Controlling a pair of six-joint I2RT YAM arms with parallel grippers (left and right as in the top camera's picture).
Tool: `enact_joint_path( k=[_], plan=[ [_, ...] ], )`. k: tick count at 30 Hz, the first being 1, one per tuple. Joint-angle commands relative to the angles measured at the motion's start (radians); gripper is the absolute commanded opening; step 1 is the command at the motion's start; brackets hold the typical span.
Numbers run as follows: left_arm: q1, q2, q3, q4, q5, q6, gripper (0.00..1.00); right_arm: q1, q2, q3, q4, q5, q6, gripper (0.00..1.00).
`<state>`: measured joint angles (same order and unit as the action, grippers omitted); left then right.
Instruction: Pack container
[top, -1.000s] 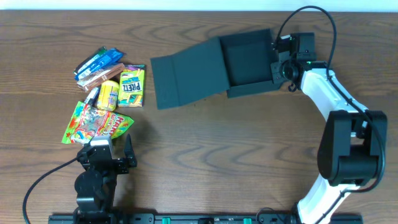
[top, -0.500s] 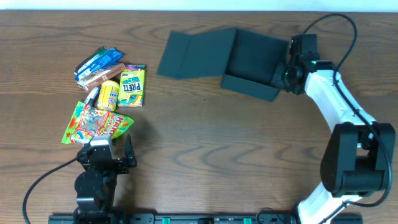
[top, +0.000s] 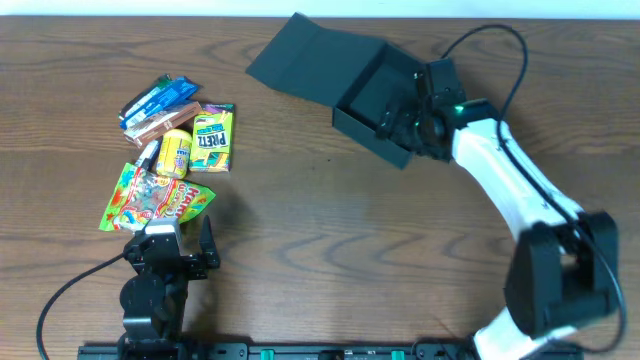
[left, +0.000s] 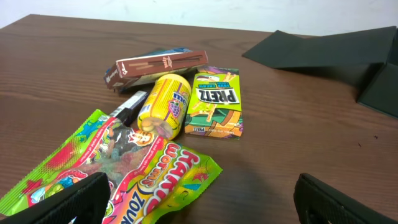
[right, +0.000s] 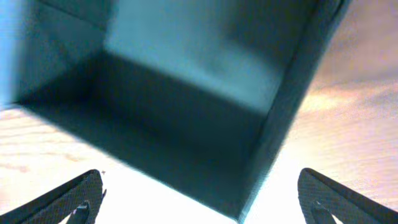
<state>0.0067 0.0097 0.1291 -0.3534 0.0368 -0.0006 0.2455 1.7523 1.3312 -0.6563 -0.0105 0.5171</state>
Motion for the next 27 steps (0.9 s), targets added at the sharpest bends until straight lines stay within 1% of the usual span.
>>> enact_joint_path(
  k=[1,3,4,6,8,12,19,26,27],
  plan=[
    [0.006,-0.005,-0.021,-0.008,-0.014,-0.003,0.96,0.009,-0.121,0.023,0.047,0.099,-0.285,0.99],
    [0.006,-0.005,-0.021,-0.008,-0.014,-0.003,0.95,0.019,-0.149,0.023,0.089,0.059,-0.466,0.99],
    [0.006,-0.005,-0.021,-0.008,-0.014,-0.003,0.95,0.024,-0.154,0.023,0.101,0.003,-0.596,0.99],
    [0.006,-0.005,-0.021,-0.008,-0.014,-0.003,0.95,0.033,-0.148,0.023,0.096,-0.111,-0.792,0.99],
    [0.006,-0.005,-0.021,-0.008,-0.014,-0.003,0.96,0.041,-0.129,0.023,0.080,-0.150,-0.873,0.99],
    [0.006,-0.005,-0.021,-0.008,-0.014,-0.003,0.95,0.043,-0.062,0.023,0.041,-0.151,-0.942,0.99],
    [0.006,-0.005,-0.021,-0.008,-0.014,-0.003,0.95,0.044,0.087,0.023,0.025,-0.156,-0.941,0.99],
    [0.006,-0.005,-0.021,-0.008,-0.014,-0.003,0.95,0.044,0.169,0.023,0.024,-0.156,-0.941,0.99],
    [0.006,-0.005,-0.021,-0.008,-0.014,-0.003,0.95,0.044,0.182,0.023,0.024,-0.157,-0.940,0.77]
  ],
)
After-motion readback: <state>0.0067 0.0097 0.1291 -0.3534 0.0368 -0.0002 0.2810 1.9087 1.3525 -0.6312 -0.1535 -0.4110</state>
